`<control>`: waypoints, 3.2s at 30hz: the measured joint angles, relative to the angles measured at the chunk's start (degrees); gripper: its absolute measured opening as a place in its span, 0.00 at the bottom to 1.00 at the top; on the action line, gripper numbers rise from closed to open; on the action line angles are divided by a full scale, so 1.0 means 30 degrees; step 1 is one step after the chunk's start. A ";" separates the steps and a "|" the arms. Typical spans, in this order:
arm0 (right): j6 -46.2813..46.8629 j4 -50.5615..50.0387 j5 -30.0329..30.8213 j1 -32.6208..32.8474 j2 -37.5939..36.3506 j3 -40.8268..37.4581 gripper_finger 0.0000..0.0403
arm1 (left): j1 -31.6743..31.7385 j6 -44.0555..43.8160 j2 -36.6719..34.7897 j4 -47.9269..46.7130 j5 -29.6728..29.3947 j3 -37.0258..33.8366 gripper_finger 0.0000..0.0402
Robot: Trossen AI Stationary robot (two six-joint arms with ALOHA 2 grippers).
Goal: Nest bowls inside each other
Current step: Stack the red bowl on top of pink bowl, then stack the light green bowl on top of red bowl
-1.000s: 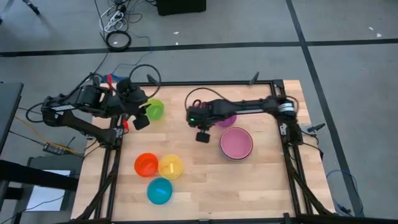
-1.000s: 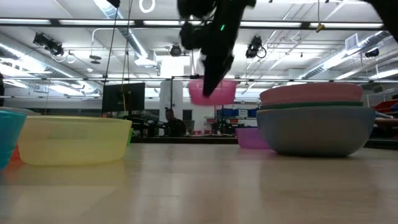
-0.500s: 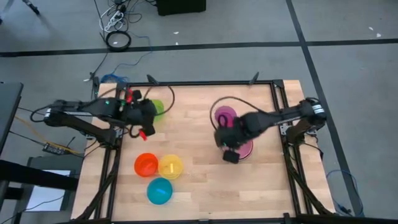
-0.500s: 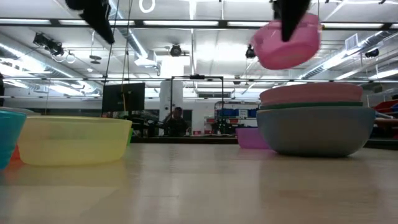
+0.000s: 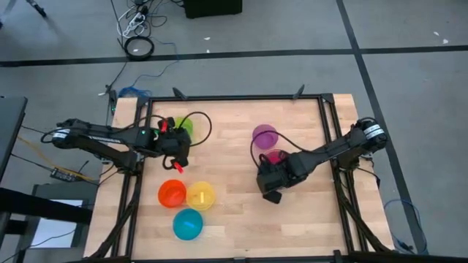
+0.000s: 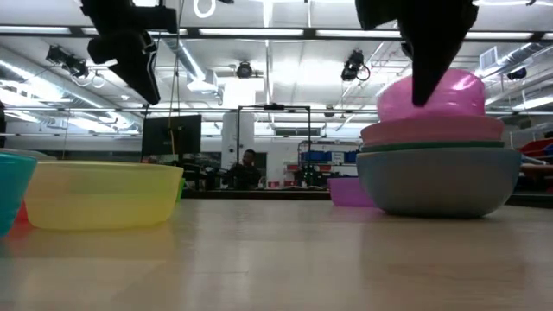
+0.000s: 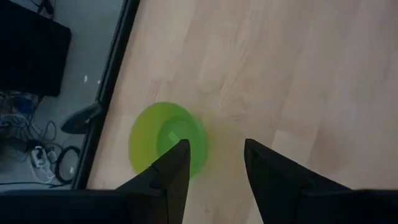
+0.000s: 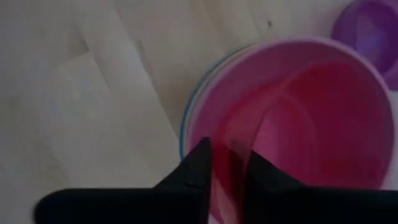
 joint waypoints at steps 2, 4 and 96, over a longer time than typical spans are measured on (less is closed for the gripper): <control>0.0165 -0.0017 -0.0059 -0.0135 -0.0005 -0.0171 0.20 | 0.0000 0.0085 -0.0007 0.0388 0.0049 0.0000 0.40; 0.0321 0.0163 -0.0048 -0.0241 -0.0005 -0.0262 0.27 | 0.0000 0.0117 -0.0007 0.0511 0.0121 0.0000 0.40; 0.2853 -0.2456 1.0974 0.1026 -0.6981 -0.0113 0.47 | 1.1576 0.9692 0.4637 0.7977 1.3520 -0.3173 0.01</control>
